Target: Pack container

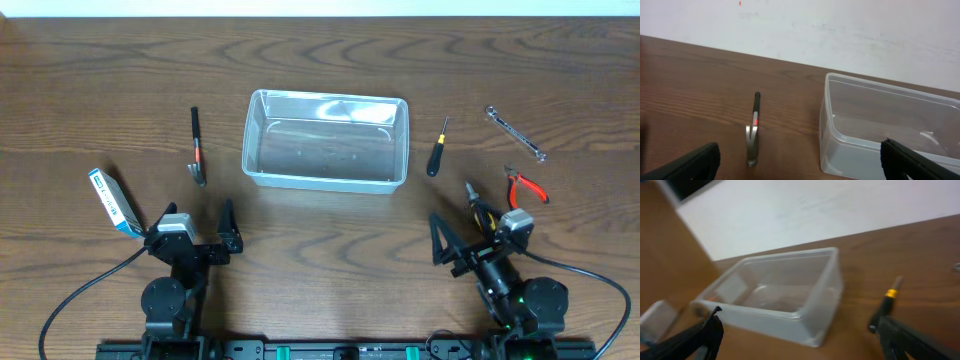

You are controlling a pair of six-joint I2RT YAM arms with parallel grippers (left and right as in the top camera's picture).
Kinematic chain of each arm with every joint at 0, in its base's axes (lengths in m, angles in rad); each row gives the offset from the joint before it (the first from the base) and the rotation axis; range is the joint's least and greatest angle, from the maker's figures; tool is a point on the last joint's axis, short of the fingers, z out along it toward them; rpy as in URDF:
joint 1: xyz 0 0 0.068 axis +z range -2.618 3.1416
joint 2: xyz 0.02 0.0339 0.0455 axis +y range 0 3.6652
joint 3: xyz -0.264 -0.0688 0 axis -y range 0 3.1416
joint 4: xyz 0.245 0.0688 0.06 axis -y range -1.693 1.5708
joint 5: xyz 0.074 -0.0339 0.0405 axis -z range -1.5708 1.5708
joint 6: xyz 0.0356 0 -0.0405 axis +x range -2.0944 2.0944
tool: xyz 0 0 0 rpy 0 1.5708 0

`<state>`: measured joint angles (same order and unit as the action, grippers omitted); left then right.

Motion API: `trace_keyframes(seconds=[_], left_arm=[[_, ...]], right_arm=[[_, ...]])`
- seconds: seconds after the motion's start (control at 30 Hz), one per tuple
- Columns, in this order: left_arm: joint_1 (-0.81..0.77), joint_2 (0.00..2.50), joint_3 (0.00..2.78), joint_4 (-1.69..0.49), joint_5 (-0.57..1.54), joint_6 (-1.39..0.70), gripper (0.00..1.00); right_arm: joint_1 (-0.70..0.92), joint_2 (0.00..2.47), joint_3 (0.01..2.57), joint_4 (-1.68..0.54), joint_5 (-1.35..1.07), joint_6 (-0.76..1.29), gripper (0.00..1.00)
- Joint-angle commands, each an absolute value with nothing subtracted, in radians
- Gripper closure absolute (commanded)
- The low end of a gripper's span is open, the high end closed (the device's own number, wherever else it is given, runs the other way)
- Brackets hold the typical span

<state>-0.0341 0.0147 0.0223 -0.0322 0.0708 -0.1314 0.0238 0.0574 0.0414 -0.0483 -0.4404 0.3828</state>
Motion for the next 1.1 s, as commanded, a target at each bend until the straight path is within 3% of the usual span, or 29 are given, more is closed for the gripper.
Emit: trace_keyframes(seconds=[0.0, 0.43, 0.67, 0.83, 0.87, 0.9, 0.93, 0.97, 1.0, 1.07], left_arm=[[-0.029, 0.005, 0.004, -0.056, 0.067, -0.137, 0.02], [-0.029, 0.092, 0.192, -0.102, 0.094, -0.214, 0.02], [-0.029, 0.384, 0.568, -0.443, 0.093, -0.192, 0.02], [-0.029, 0.599, 0.855, -0.730, 0.093, -0.137, 0.02], [-0.029, 0.632, 0.906, -0.776, 0.093, -0.116, 0.02], [-0.029, 0.656, 0.949, -0.815, 0.093, -0.105, 0.02], [-0.029, 0.675, 0.989, -0.850, 0.094, -0.106, 0.02], [-0.029, 0.693, 1.035, -0.894, 0.096, -0.107, 0.02], [-0.029, 0.706, 1.077, -0.937, 0.099, -0.109, 0.02], [-0.029, 0.712, 1.135, -0.995, 0.098, -0.109, 0.02]], right_arm=[[0.031, 0.112, 0.179, -0.062, -0.530, 0.397, 0.01], [0.032, 0.851, 0.922, -0.753, -0.458, -0.033, 0.01], [0.059, 1.223, 1.325, -1.151, -0.198, -0.136, 0.01], [0.060, 1.348, 1.412, -1.147, -0.288, -0.092, 0.01], [0.060, 1.360, 1.412, -1.126, -0.384, -0.129, 0.08], [0.060, 1.367, 1.412, -1.111, -0.437, -0.153, 0.38], [0.062, 1.375, 1.412, -1.089, -0.475, -0.155, 0.78], [0.067, 1.381, 1.412, -1.069, -0.469, -0.128, 0.92], [0.078, 1.386, 1.413, -1.058, -0.441, -0.098, 0.99], [0.114, 1.393, 1.413, -1.042, -0.371, -0.070, 0.99]])
